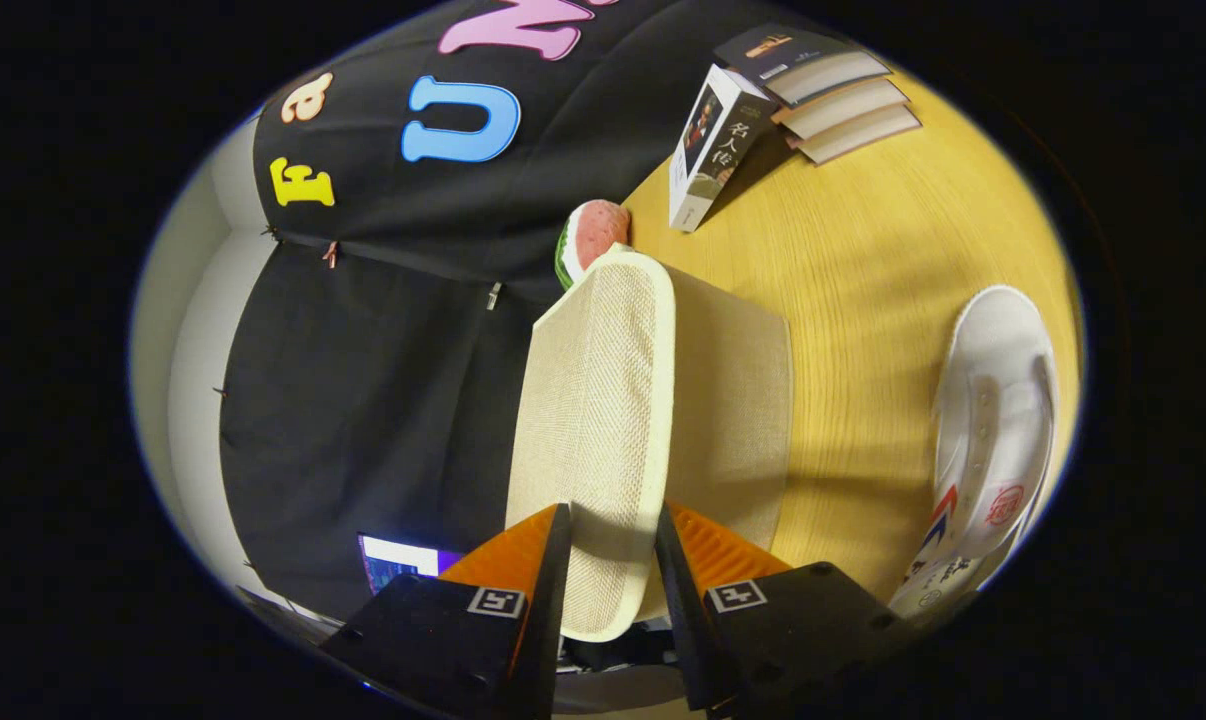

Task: Open the storage box then place both shoes into the box .Put the left shoe in first, then the right shoe, with the right side of both shoes facing outward in a uniform manner.

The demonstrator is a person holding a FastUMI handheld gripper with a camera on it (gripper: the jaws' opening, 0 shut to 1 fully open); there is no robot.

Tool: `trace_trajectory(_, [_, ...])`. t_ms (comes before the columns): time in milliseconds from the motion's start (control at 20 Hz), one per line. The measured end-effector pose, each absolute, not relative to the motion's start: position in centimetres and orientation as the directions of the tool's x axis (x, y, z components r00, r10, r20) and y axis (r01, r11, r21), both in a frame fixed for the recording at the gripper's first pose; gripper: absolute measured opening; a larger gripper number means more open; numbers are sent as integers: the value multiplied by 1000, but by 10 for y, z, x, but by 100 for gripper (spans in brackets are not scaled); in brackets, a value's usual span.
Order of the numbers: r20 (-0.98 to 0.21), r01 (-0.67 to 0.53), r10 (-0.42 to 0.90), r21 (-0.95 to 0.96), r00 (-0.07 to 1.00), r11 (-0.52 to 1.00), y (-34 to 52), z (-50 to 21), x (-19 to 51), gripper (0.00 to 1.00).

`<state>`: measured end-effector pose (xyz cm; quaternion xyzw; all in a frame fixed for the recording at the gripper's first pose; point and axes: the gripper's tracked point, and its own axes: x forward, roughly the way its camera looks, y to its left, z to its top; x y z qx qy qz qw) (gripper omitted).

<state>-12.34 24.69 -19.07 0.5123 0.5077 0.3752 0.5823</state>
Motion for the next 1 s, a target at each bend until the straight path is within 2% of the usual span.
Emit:
trace_trajectory(100, [-161, 54, 959, 987, 234, 152, 243, -174, -117, 14])
trace_trajectory(150, [-147, 39, 959, 989, 241, 142, 238, -164, -120, 9])
trace_trajectory(250, [-133, -2, 957, 990, 259, 138, 236, -147, -117, 6])
trace_trajectory(600, [-31, -188, 952, 978, 304, 92, 272, -44, -86, 8])
trace_trajectory(800, [-2, -282, 965, 956, 261, 78, 321, 3, -84, 9])
trace_trajectory(1000, [11, -327, 978, 943, 209, 59, 377, 21, -80, 9])
